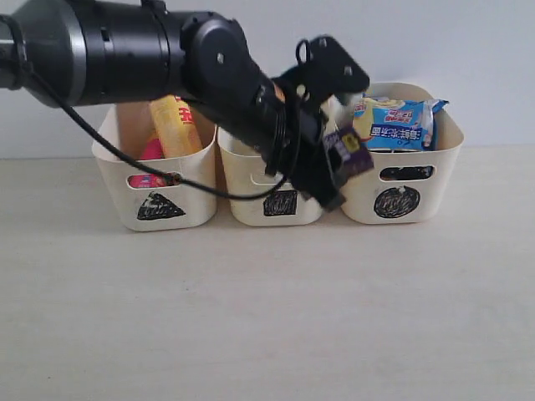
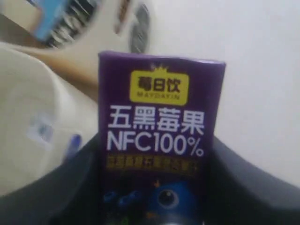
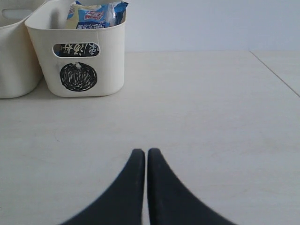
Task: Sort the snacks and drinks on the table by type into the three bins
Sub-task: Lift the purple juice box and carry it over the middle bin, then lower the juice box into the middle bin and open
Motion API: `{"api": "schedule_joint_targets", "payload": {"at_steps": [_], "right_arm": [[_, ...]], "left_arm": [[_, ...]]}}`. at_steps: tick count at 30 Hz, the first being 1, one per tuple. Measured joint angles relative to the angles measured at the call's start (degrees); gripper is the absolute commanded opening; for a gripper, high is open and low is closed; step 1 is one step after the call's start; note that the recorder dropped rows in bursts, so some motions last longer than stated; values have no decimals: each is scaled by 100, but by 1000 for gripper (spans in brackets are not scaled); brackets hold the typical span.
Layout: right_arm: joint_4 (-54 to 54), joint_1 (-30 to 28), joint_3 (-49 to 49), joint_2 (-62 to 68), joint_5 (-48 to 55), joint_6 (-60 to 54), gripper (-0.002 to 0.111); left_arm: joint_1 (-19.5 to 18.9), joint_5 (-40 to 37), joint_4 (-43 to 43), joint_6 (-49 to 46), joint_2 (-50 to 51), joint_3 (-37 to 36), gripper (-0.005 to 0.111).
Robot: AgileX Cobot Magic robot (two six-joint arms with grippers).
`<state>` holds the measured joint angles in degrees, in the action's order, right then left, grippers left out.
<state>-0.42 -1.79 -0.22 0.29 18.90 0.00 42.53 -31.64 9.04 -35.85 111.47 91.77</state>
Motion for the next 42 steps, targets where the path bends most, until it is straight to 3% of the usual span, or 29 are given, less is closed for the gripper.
{"api": "schedule_joint_targets", "payload": {"at_steps": [11, 21, 27, 29, 31, 35, 38, 42], "right_arm": [[0, 0, 0, 0, 0, 0, 0], [0, 0, 0, 0, 0, 0, 0], [0, 0, 0, 0, 0, 0, 0], [0, 0, 0, 0, 0, 0, 0], [0, 0, 0, 0, 0, 0, 0], [0, 0, 0, 0, 0, 0, 0], [0, 0, 0, 0, 0, 0, 0], [0, 0, 0, 0, 0, 0, 0]], "left_arm": [[-250, 1551, 0, 436, 470, 1001, 4], [-797, 1675, 0, 793, 1066, 1274, 4], [-863, 1675, 0, 877, 1270, 1274, 4], [-863, 1675, 0, 877, 1283, 1274, 10], [-863, 1582, 0, 877, 1318, 1274, 38], [-911, 1420, 0, 877, 1316, 1274, 68], [-952, 1411, 0, 962, 1316, 1299, 79], [-1001, 1380, 0, 1112, 1316, 1310, 80]]}}
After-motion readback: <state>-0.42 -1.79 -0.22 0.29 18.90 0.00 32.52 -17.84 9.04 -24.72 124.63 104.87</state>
